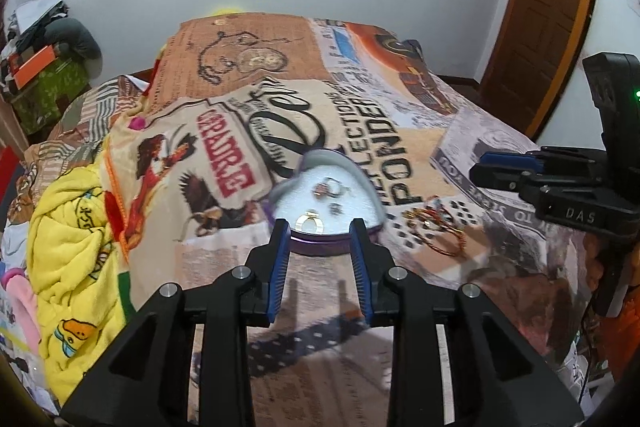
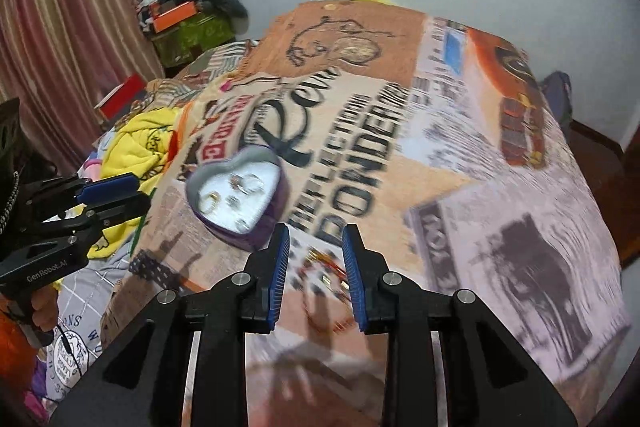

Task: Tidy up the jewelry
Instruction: 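Move both tools back toward the remaining bracelets, then grasp the braided gold bracelet with the left tool while the right tool grasps the beaded bracelet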

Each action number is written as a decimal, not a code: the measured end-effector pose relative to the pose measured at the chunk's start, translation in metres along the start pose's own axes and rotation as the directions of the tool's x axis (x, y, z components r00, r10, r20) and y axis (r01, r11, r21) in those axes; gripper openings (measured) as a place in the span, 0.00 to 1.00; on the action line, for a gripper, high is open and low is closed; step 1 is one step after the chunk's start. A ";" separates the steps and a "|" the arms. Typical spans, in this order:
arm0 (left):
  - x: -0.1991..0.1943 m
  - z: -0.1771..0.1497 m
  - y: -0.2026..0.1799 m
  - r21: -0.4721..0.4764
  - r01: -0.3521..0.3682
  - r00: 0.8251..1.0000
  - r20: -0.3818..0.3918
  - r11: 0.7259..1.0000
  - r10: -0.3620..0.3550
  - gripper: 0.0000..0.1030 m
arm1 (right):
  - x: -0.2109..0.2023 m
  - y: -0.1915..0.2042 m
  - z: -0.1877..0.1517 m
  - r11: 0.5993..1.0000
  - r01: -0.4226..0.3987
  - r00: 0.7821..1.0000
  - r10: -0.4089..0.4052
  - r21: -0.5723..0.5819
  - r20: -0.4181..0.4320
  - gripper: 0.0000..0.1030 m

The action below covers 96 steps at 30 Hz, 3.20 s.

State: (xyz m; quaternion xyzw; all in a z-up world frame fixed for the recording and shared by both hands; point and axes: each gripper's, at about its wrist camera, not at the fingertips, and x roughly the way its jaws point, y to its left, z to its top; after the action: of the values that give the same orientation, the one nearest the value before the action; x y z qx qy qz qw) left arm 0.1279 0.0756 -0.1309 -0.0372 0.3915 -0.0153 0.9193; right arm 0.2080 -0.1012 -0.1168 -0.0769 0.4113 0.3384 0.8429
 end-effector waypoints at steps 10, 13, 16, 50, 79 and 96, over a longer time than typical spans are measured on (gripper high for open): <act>0.035 -0.013 -0.045 0.023 0.075 0.992 -0.108 0.997 -0.072 0.29 | -0.017 -0.053 -0.039 0.992 0.050 0.997 -0.043 0.120 -0.056 0.36; 0.050 -0.017 -0.055 0.017 0.104 0.984 -0.146 0.994 -0.100 0.29 | -0.015 -0.062 -0.049 0.987 0.043 0.997 -0.032 0.152 -0.075 0.36; 0.063 -0.019 -0.064 0.020 0.125 0.979 -0.166 0.992 -0.120 0.29 | -0.009 -0.067 -0.056 0.985 0.032 0.995 -0.016 0.171 -0.094 0.36; 0.040 -0.010 -0.061 0.058 0.023 0.997 -0.079 0.998 -0.018 0.01 | 0.020 -0.054 -0.061 0.990 -0.024 0.991 0.042 0.141 -0.127 0.36; 0.039 -0.017 -0.028 -0.023 0.037 0.998 -0.050 0.999 -0.038 0.01 | 0.057 -0.040 -0.034 0.996 0.027 0.992 -0.015 0.090 -0.123 0.06; -0.004 -0.002 -0.013 -0.045 0.013 0.998 0.057 0.999 -0.011 0.01 | -0.017 -0.031 -0.004 0.996 0.008 0.998 -0.013 0.093 0.061 0.06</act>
State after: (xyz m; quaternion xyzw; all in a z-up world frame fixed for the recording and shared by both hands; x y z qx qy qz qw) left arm 0.1237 0.0626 -0.1287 -0.0608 0.3653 -0.0110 0.9288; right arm 0.2181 -0.1353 -0.1110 -0.0294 0.4000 0.3167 0.8596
